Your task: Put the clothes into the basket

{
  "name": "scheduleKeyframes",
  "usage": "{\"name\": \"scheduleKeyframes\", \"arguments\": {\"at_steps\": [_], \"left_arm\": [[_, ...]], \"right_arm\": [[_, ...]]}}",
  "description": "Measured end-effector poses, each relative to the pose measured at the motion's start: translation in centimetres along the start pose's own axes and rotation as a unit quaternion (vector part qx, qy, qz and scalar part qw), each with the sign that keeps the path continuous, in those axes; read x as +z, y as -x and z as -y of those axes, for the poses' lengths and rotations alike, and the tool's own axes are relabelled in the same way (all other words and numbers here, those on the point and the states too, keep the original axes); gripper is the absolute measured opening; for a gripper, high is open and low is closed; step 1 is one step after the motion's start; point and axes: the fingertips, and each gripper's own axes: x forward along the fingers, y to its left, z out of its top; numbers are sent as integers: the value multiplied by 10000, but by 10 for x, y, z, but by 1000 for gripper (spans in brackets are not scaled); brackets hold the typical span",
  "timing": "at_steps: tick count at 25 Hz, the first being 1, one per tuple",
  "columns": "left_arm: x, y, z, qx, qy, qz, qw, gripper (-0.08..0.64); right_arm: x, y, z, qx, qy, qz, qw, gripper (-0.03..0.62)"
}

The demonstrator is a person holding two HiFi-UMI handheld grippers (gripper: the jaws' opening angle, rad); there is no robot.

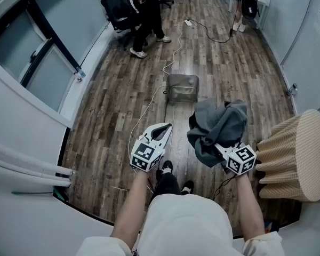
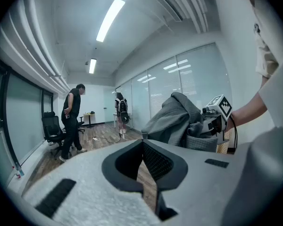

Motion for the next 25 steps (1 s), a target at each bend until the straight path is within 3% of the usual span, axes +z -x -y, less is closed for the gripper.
{"name": "scheduleKeyframes", "arguments": {"at_steps": [12, 18, 25], "left_arm": [[4, -13, -6, -79, -45, -63, 9999, 12], [5, -29, -1, -278, -173, -140, 9994, 12], [1, -37, -18, -134, 52, -88, 9999, 12]], "right_arm": [[0, -6, 15, -83, -98, -73, 9999, 253], [5, -5, 21, 65, -11, -192, 9998, 253], [5, -23, 35, 23, -241, -194, 9995, 252]]}}
